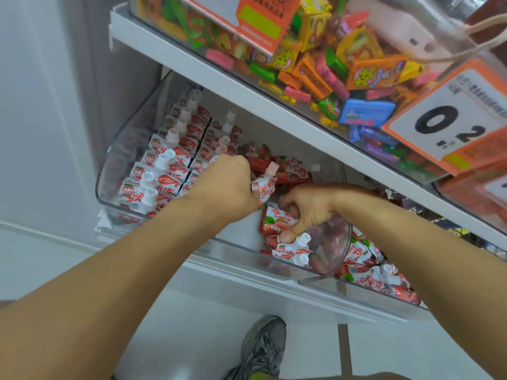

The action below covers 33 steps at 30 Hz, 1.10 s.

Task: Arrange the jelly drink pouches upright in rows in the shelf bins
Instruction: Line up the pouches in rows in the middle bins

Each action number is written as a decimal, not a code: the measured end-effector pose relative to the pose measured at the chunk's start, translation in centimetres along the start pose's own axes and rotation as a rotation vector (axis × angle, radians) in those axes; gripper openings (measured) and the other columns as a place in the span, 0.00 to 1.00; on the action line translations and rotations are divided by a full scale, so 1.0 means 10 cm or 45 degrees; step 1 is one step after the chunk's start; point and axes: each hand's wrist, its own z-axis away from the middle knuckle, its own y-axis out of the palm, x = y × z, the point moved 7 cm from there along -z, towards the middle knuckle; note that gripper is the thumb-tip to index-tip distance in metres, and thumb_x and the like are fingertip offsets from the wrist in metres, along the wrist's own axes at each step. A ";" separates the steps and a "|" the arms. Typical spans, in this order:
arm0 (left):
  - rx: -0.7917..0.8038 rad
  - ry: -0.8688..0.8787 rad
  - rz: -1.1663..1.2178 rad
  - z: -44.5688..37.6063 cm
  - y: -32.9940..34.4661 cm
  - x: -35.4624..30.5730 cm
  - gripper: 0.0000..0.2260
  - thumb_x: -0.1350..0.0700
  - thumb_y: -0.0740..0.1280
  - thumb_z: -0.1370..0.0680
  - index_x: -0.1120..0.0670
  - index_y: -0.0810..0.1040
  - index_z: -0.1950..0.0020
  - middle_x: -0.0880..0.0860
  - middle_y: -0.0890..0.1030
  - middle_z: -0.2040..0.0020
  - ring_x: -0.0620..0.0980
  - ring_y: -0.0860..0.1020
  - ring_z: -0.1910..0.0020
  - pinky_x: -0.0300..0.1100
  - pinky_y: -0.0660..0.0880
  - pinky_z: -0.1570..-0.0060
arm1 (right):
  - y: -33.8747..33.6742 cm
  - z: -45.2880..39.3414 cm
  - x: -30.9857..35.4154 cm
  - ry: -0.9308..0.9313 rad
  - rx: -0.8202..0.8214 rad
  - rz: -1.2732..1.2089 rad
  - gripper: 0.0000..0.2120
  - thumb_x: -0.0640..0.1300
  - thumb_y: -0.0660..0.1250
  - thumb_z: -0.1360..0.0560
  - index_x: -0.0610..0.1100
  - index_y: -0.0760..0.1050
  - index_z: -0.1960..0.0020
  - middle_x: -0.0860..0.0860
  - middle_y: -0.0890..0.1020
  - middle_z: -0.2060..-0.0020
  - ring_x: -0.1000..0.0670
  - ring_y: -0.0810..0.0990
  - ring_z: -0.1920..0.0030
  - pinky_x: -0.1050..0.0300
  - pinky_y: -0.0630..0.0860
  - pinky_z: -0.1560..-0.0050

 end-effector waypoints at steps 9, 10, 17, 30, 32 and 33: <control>-0.013 -0.042 0.042 -0.03 0.01 0.05 0.11 0.52 0.69 0.26 0.60 0.77 0.60 0.54 0.74 0.68 0.52 0.73 0.68 0.42 0.71 0.66 | 0.01 -0.05 0.02 -0.089 -0.028 0.022 0.49 0.61 0.79 0.39 0.46 0.64 0.24 0.52 0.70 0.27 0.47 0.70 0.29 0.56 0.67 0.30; -0.015 -0.045 0.036 -0.04 0.01 0.05 0.11 0.52 0.69 0.26 0.59 0.77 0.60 0.54 0.74 0.68 0.52 0.72 0.69 0.41 0.70 0.66 | 0.00 -0.05 0.02 -0.105 -0.050 -0.035 0.50 0.59 0.80 0.39 0.46 0.63 0.24 0.52 0.69 0.27 0.48 0.70 0.29 0.56 0.66 0.29; -0.012 -0.038 0.015 -0.05 0.02 0.05 0.15 0.52 0.69 0.27 0.56 0.69 0.69 0.53 0.71 0.71 0.48 0.70 0.73 0.39 0.63 0.75 | -0.11 -0.01 0.04 -0.146 -0.178 0.019 0.43 0.64 0.80 0.44 0.48 0.75 0.33 0.51 0.78 0.37 0.47 0.76 0.38 0.55 0.74 0.37; 0.104 0.006 0.079 -0.15 0.39 -0.26 0.12 0.53 0.70 0.24 0.58 0.78 0.45 0.58 0.81 0.50 0.59 0.79 0.49 0.44 0.74 0.55 | 0.11 0.75 0.21 -0.228 -0.458 0.301 0.29 0.70 0.55 0.25 0.54 0.73 0.33 0.51 0.83 0.47 0.47 0.80 0.46 0.53 0.74 0.45; 0.171 0.039 0.056 -0.18 0.54 -0.34 0.11 0.57 0.69 0.24 0.57 0.77 0.43 0.58 0.80 0.47 0.58 0.79 0.47 0.42 0.72 0.54 | 0.13 0.82 0.22 -0.238 -0.560 0.309 0.26 0.68 0.54 0.23 0.55 0.72 0.34 0.54 0.81 0.42 0.49 0.78 0.42 0.51 0.67 0.38; 0.212 0.069 0.025 -0.20 0.61 -0.38 0.11 0.59 0.68 0.23 0.58 0.76 0.41 0.58 0.79 0.45 0.57 0.78 0.45 0.39 0.70 0.53 | 0.15 0.83 0.21 -0.216 -0.568 0.293 0.25 0.68 0.54 0.23 0.55 0.72 0.34 0.55 0.80 0.40 0.50 0.77 0.39 0.49 0.62 0.33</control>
